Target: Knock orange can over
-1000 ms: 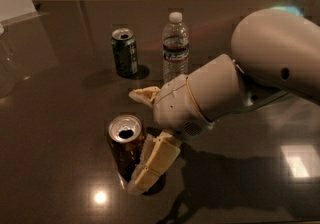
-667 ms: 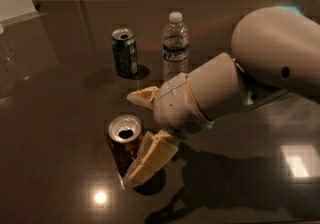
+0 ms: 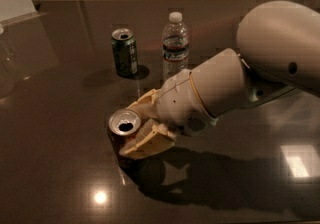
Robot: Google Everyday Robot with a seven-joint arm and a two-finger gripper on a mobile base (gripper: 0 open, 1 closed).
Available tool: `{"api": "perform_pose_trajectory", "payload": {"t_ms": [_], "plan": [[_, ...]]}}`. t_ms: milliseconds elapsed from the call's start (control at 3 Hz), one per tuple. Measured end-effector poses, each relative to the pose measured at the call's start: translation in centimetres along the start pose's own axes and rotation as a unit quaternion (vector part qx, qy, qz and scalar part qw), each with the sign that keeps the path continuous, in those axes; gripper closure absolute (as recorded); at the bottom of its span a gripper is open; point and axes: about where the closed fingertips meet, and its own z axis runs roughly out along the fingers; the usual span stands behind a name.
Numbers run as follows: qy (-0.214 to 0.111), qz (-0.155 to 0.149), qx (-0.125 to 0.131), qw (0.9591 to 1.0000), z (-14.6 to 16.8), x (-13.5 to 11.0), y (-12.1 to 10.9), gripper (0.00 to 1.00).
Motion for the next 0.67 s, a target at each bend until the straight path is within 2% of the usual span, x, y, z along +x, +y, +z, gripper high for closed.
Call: {"api": "perform_pose_trajectory", "payload": {"t_ms": [333, 667], "plan": [[0.0, -0.001, 0.008, 1.0, -1.2, -0.5, -0.1, 0.83], [0.031, 0.003, 0.029, 0.9991, -3.8, -0.8, -1.1, 1.0]]}}
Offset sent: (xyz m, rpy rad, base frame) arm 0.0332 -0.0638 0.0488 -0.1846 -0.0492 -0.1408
